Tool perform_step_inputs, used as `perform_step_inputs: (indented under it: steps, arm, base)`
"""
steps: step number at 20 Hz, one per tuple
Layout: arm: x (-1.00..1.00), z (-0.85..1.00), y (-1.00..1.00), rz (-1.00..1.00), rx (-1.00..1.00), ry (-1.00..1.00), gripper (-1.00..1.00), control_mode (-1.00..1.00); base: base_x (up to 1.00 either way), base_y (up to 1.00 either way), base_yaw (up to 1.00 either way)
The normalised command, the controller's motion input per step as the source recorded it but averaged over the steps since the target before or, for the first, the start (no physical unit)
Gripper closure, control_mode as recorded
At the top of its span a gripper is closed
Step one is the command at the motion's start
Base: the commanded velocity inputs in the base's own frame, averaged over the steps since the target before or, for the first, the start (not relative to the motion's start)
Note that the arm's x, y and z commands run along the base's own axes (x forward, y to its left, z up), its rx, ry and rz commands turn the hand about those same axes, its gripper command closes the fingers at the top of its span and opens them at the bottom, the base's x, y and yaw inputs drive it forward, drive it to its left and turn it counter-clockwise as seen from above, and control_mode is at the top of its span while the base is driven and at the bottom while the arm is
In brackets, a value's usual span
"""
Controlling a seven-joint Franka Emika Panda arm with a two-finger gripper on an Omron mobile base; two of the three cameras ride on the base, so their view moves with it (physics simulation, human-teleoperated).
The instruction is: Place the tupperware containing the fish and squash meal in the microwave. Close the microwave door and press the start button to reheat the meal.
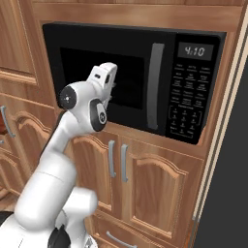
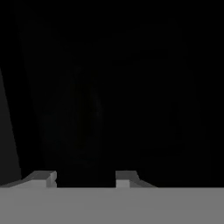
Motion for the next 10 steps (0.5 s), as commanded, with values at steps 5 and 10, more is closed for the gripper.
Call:
perform_step_inputs:
  steps: [5,10]
  arm:
    - [0.95,0.0,-0.19,0.19,0.01,0.02,-1.0,-1.0]
    - [0.49,0.0,-0.04,0.07,0.0,0.08,-1.0,-1.0]
  base:
    - [0.0,0.0,0.0]
    - [0.0,0.0,0.0]
